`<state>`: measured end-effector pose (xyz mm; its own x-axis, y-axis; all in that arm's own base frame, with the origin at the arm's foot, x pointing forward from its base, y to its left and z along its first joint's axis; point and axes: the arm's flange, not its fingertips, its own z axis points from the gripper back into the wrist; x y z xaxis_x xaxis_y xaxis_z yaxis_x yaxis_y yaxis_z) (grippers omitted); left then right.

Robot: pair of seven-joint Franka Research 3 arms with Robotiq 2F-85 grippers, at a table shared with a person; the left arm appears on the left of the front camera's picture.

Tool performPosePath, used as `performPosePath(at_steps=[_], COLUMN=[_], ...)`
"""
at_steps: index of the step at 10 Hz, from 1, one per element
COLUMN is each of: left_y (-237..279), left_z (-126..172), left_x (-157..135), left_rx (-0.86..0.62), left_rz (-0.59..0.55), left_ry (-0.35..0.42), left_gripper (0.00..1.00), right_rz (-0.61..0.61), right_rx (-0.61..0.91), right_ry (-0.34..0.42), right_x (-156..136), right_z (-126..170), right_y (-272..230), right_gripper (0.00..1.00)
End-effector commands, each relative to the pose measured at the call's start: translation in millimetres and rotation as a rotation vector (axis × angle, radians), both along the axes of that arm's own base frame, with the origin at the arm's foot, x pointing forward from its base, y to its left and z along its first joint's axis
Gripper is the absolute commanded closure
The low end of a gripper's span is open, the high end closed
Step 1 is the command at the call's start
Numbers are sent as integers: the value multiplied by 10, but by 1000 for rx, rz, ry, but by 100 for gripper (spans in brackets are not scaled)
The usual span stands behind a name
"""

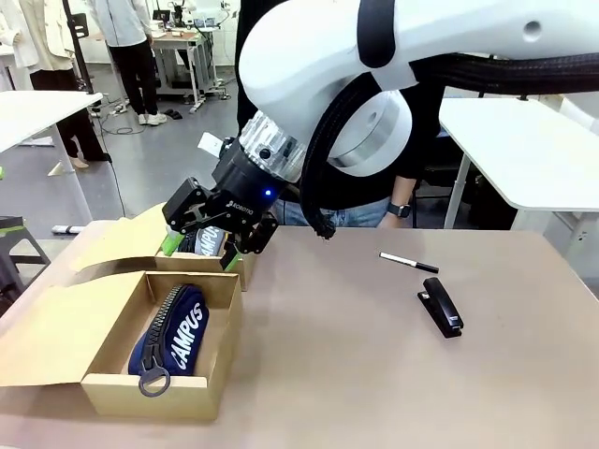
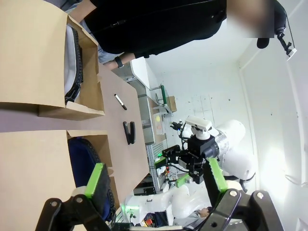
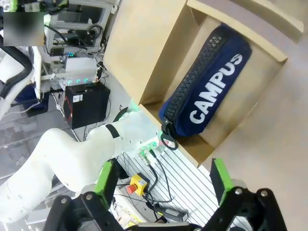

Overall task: Place items inside the box.
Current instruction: Pick up a Pencil pouch or Stapler and place it inside the Mailer Box closest to the robot.

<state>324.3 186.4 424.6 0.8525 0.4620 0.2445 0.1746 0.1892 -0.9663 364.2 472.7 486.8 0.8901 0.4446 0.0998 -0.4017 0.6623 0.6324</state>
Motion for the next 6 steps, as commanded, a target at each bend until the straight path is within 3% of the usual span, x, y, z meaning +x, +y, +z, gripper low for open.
performPosePath(at_steps=[1, 3, 4, 6], left_y=[-6, -6, -6, -6], left_z=[-3, -3, -3, -3], left_x=[-8, -8, -8, -8], left_rx=[0, 0, 0, 0], left_rz=[-9, -9, -9, -9], left_ry=[-24, -24, -24, -24], left_gripper=[0, 0, 0, 0], right_rz=[-30, -88, -124, -190], right_rx=[73, 146, 267, 476], right_ry=[-9, 10, 113, 200], right_x=[-22, -145, -250, -342], right_z=[-64, -80, -135, -356], right_y=[-453, -1045, -1665, -2765], right_gripper=[0, 0, 0, 0])
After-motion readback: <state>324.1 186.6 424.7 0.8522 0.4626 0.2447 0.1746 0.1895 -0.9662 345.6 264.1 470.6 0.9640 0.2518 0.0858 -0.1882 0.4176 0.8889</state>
